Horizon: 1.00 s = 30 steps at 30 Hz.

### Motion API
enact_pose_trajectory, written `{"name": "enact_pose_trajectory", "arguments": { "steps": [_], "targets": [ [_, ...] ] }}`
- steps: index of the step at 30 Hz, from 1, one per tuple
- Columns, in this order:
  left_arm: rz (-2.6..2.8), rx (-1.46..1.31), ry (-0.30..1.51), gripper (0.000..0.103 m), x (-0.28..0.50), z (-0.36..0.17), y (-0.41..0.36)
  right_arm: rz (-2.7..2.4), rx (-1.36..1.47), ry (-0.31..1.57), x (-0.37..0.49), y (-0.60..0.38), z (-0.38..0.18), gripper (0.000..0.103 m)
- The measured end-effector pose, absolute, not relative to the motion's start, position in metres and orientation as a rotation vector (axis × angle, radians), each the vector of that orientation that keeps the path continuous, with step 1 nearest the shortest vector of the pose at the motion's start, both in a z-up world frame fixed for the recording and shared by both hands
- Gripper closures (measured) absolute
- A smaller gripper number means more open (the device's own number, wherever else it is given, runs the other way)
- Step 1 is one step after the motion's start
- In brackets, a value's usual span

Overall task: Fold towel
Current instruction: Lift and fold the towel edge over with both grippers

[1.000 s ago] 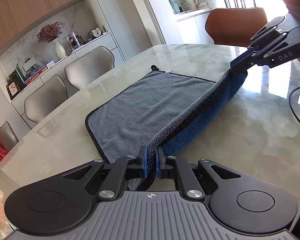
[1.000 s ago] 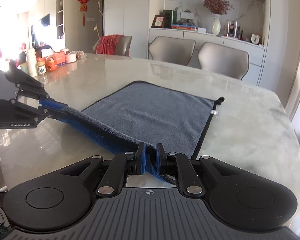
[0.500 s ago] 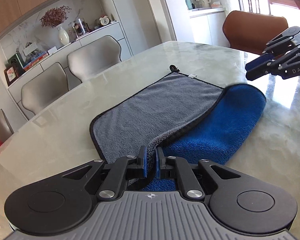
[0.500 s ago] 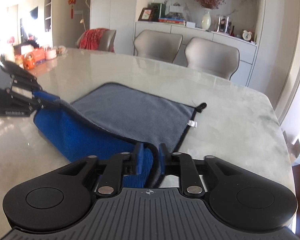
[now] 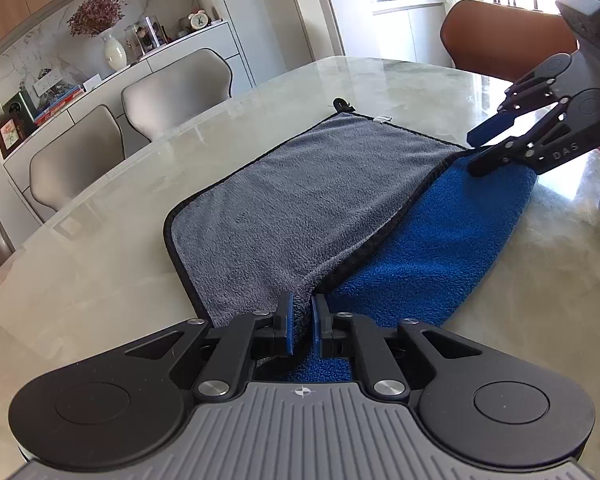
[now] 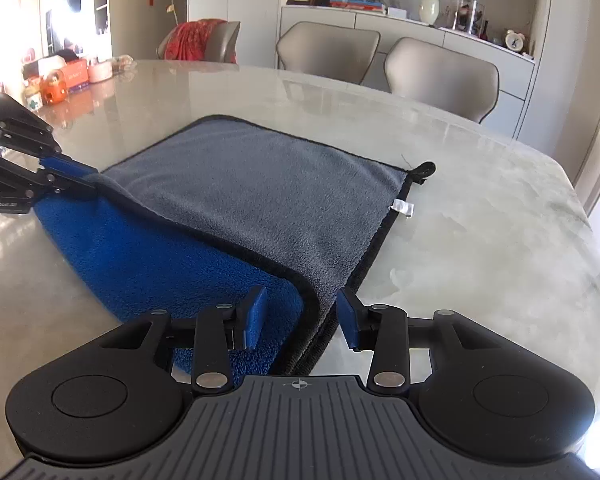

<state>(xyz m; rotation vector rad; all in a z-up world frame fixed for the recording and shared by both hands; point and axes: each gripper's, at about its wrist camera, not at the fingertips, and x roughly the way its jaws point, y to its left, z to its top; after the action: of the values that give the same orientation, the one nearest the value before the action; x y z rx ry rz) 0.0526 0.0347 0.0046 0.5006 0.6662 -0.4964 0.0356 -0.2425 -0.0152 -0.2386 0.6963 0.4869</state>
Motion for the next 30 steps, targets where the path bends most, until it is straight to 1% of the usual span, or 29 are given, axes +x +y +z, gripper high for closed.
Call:
{"name": "enact_pose_trajectory", "arguments": {
  "steps": [1, 2, 4, 5, 8, 13, 17, 24, 30],
  "targets": [
    [-0.497, 0.501, 0.668, 0.092, 0.053, 0.004, 0.035, 0.496, -0.214, 0.688, 0.035, -0.243, -0.017, 0.063],
    [-0.499, 0.501, 0.671, 0.092, 0.053, 0.004, 0.036, 0.509, -0.208, 0.686, 0.035, -0.242, -0.017, 0.068],
    [-0.502, 0.501, 0.677, 0.092, 0.054, 0.003, 0.036, 0.531, -0.215, 0.68, 0.031, -0.242, -0.018, 0.079],
    [-0.502, 0.5, 0.677, 0.092, 0.055, 0.003, 0.037, 0.533, -0.214, 0.672, 0.029, -0.242, -0.017, 0.087],
    [-0.501, 0.496, 0.678, 0.092, 0.056, 0.003, 0.037, 0.534, -0.21, 0.645, 0.023, -0.243, -0.013, 0.091],
    [-0.488, 0.475, 0.653, 0.092, 0.061, 0.011, 0.038, 0.522, -0.209, 0.577, 0.018, -0.245, 0.001, 0.091],
    [-0.469, 0.453, 0.63, 0.092, 0.077, 0.024, 0.039, 0.501, -0.186, 0.539, 0.03, -0.249, 0.017, 0.091],
    [-0.419, 0.447, 0.62, 0.092, 0.128, 0.038, 0.031, 0.445, -0.229, 0.522, 0.074, -0.241, 0.021, 0.091],
    [-0.406, 0.433, 0.657, 0.092, 0.174, 0.031, 0.027, 0.405, -0.209, 0.544, 0.124, -0.241, 0.014, 0.091]
  ]
}}
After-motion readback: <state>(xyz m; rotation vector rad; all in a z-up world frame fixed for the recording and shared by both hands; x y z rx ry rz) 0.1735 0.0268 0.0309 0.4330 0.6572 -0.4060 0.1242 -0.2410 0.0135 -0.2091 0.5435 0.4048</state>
